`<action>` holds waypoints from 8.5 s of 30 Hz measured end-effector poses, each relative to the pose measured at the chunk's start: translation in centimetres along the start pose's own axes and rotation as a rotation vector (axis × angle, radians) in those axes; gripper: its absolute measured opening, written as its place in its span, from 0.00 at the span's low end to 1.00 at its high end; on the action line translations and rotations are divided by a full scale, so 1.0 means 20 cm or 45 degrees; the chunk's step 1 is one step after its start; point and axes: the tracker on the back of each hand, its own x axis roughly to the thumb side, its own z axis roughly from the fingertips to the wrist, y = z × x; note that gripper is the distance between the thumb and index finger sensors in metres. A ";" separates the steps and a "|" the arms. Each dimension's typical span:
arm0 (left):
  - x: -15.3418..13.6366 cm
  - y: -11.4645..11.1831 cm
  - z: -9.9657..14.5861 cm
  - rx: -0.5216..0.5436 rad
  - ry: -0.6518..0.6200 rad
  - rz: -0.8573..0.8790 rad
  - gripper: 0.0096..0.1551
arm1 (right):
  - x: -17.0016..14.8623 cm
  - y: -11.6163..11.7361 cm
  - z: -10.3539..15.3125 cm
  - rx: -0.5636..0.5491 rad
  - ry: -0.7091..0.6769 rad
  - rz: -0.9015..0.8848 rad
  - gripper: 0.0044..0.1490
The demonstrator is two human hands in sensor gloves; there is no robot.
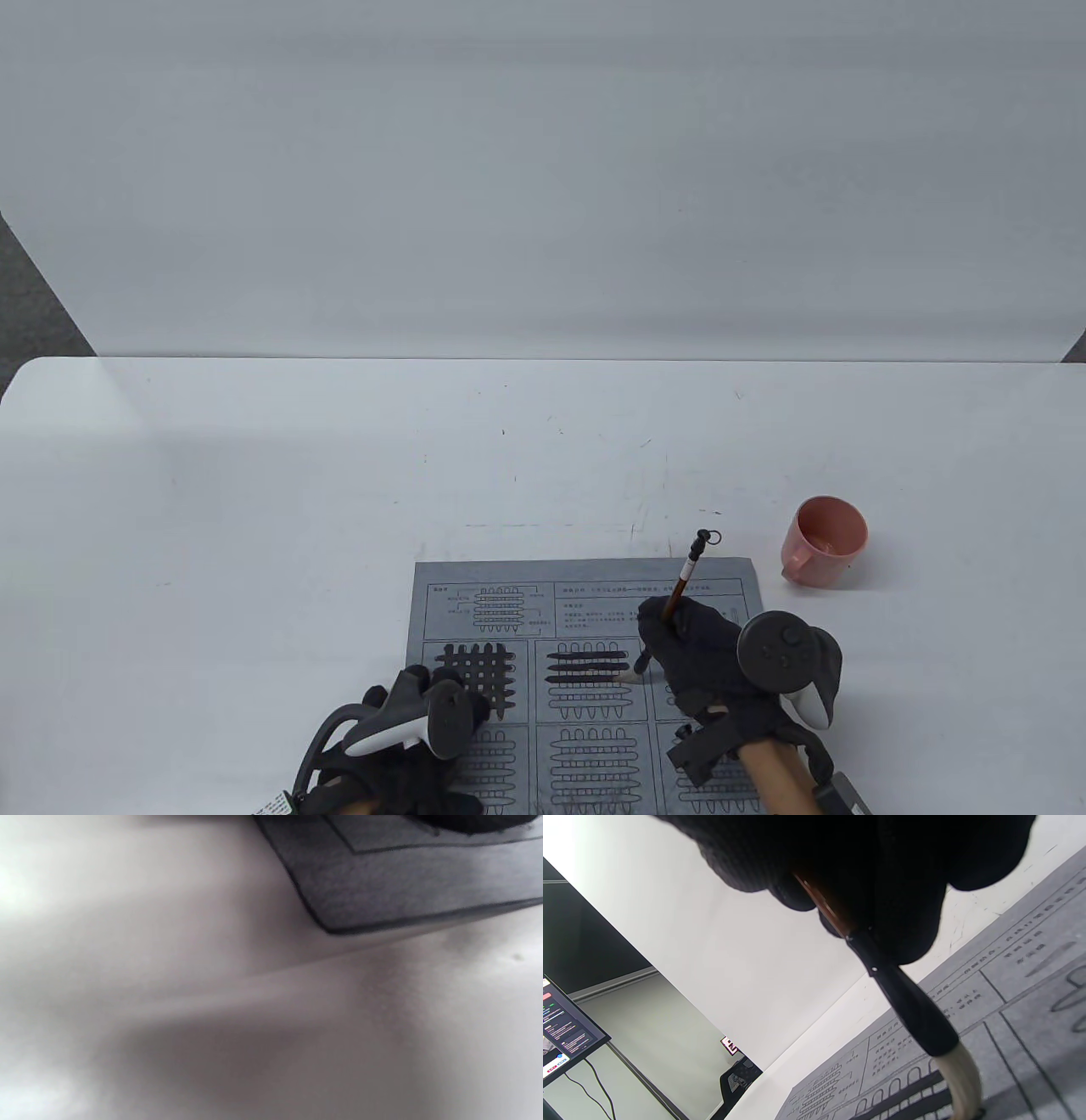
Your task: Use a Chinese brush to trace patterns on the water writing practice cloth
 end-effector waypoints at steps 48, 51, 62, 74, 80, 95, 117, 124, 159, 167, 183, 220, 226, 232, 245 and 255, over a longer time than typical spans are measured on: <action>0.00 0.00 0.00 0.001 0.001 -0.001 0.64 | 0.10 0.19 0.02 0.109 -0.088 -0.258 0.22; 0.00 0.00 0.00 0.001 0.001 -0.001 0.64 | 0.11 0.21 0.02 0.120 -0.097 -0.228 0.22; 0.00 0.00 0.00 0.001 0.001 -0.001 0.64 | 0.11 0.20 0.02 0.136 -0.114 -0.169 0.22; 0.00 0.00 0.00 0.001 0.001 -0.001 0.64 | 0.09 0.17 0.02 0.125 -0.101 -0.124 0.21; 0.00 0.00 0.00 0.001 0.001 -0.001 0.64 | 0.09 0.15 0.02 0.104 -0.102 -0.096 0.21; 0.00 0.00 0.00 0.001 0.001 -0.001 0.64 | 0.07 0.11 0.02 0.091 -0.071 -0.061 0.20; 0.00 0.00 0.00 0.001 0.001 -0.001 0.64 | 0.04 0.06 0.01 0.064 -0.040 -0.034 0.20; 0.00 0.00 0.00 0.001 0.001 -0.001 0.64 | 0.04 0.05 0.01 0.067 -0.055 0.003 0.20; 0.00 0.00 0.00 0.001 0.001 -0.001 0.64 | 0.04 0.02 0.00 0.053 -0.030 0.048 0.20; 0.00 0.00 0.00 0.001 0.001 -0.001 0.64 | 0.04 0.01 0.00 0.042 -0.026 0.050 0.20; 0.00 0.00 0.00 0.000 -0.001 0.002 0.64 | 0.09 0.05 0.02 -0.007 -0.094 -0.190 0.21; 0.00 0.00 0.00 0.000 -0.001 0.002 0.64 | 0.15 0.23 0.02 0.200 -0.142 -0.154 0.21; 0.00 0.00 0.00 0.000 -0.001 0.002 0.64 | 0.14 0.22 0.02 0.186 -0.135 -0.133 0.20; 0.00 0.00 0.00 0.000 -0.001 0.002 0.64 | 0.14 0.20 0.02 0.176 -0.138 -0.118 0.20; 0.00 0.00 0.00 0.000 -0.001 0.002 0.64 | 0.12 0.16 0.02 0.136 -0.102 -0.076 0.20; 0.00 0.00 0.00 0.000 -0.001 0.002 0.64 | 0.11 0.13 0.02 0.114 -0.085 -0.044 0.21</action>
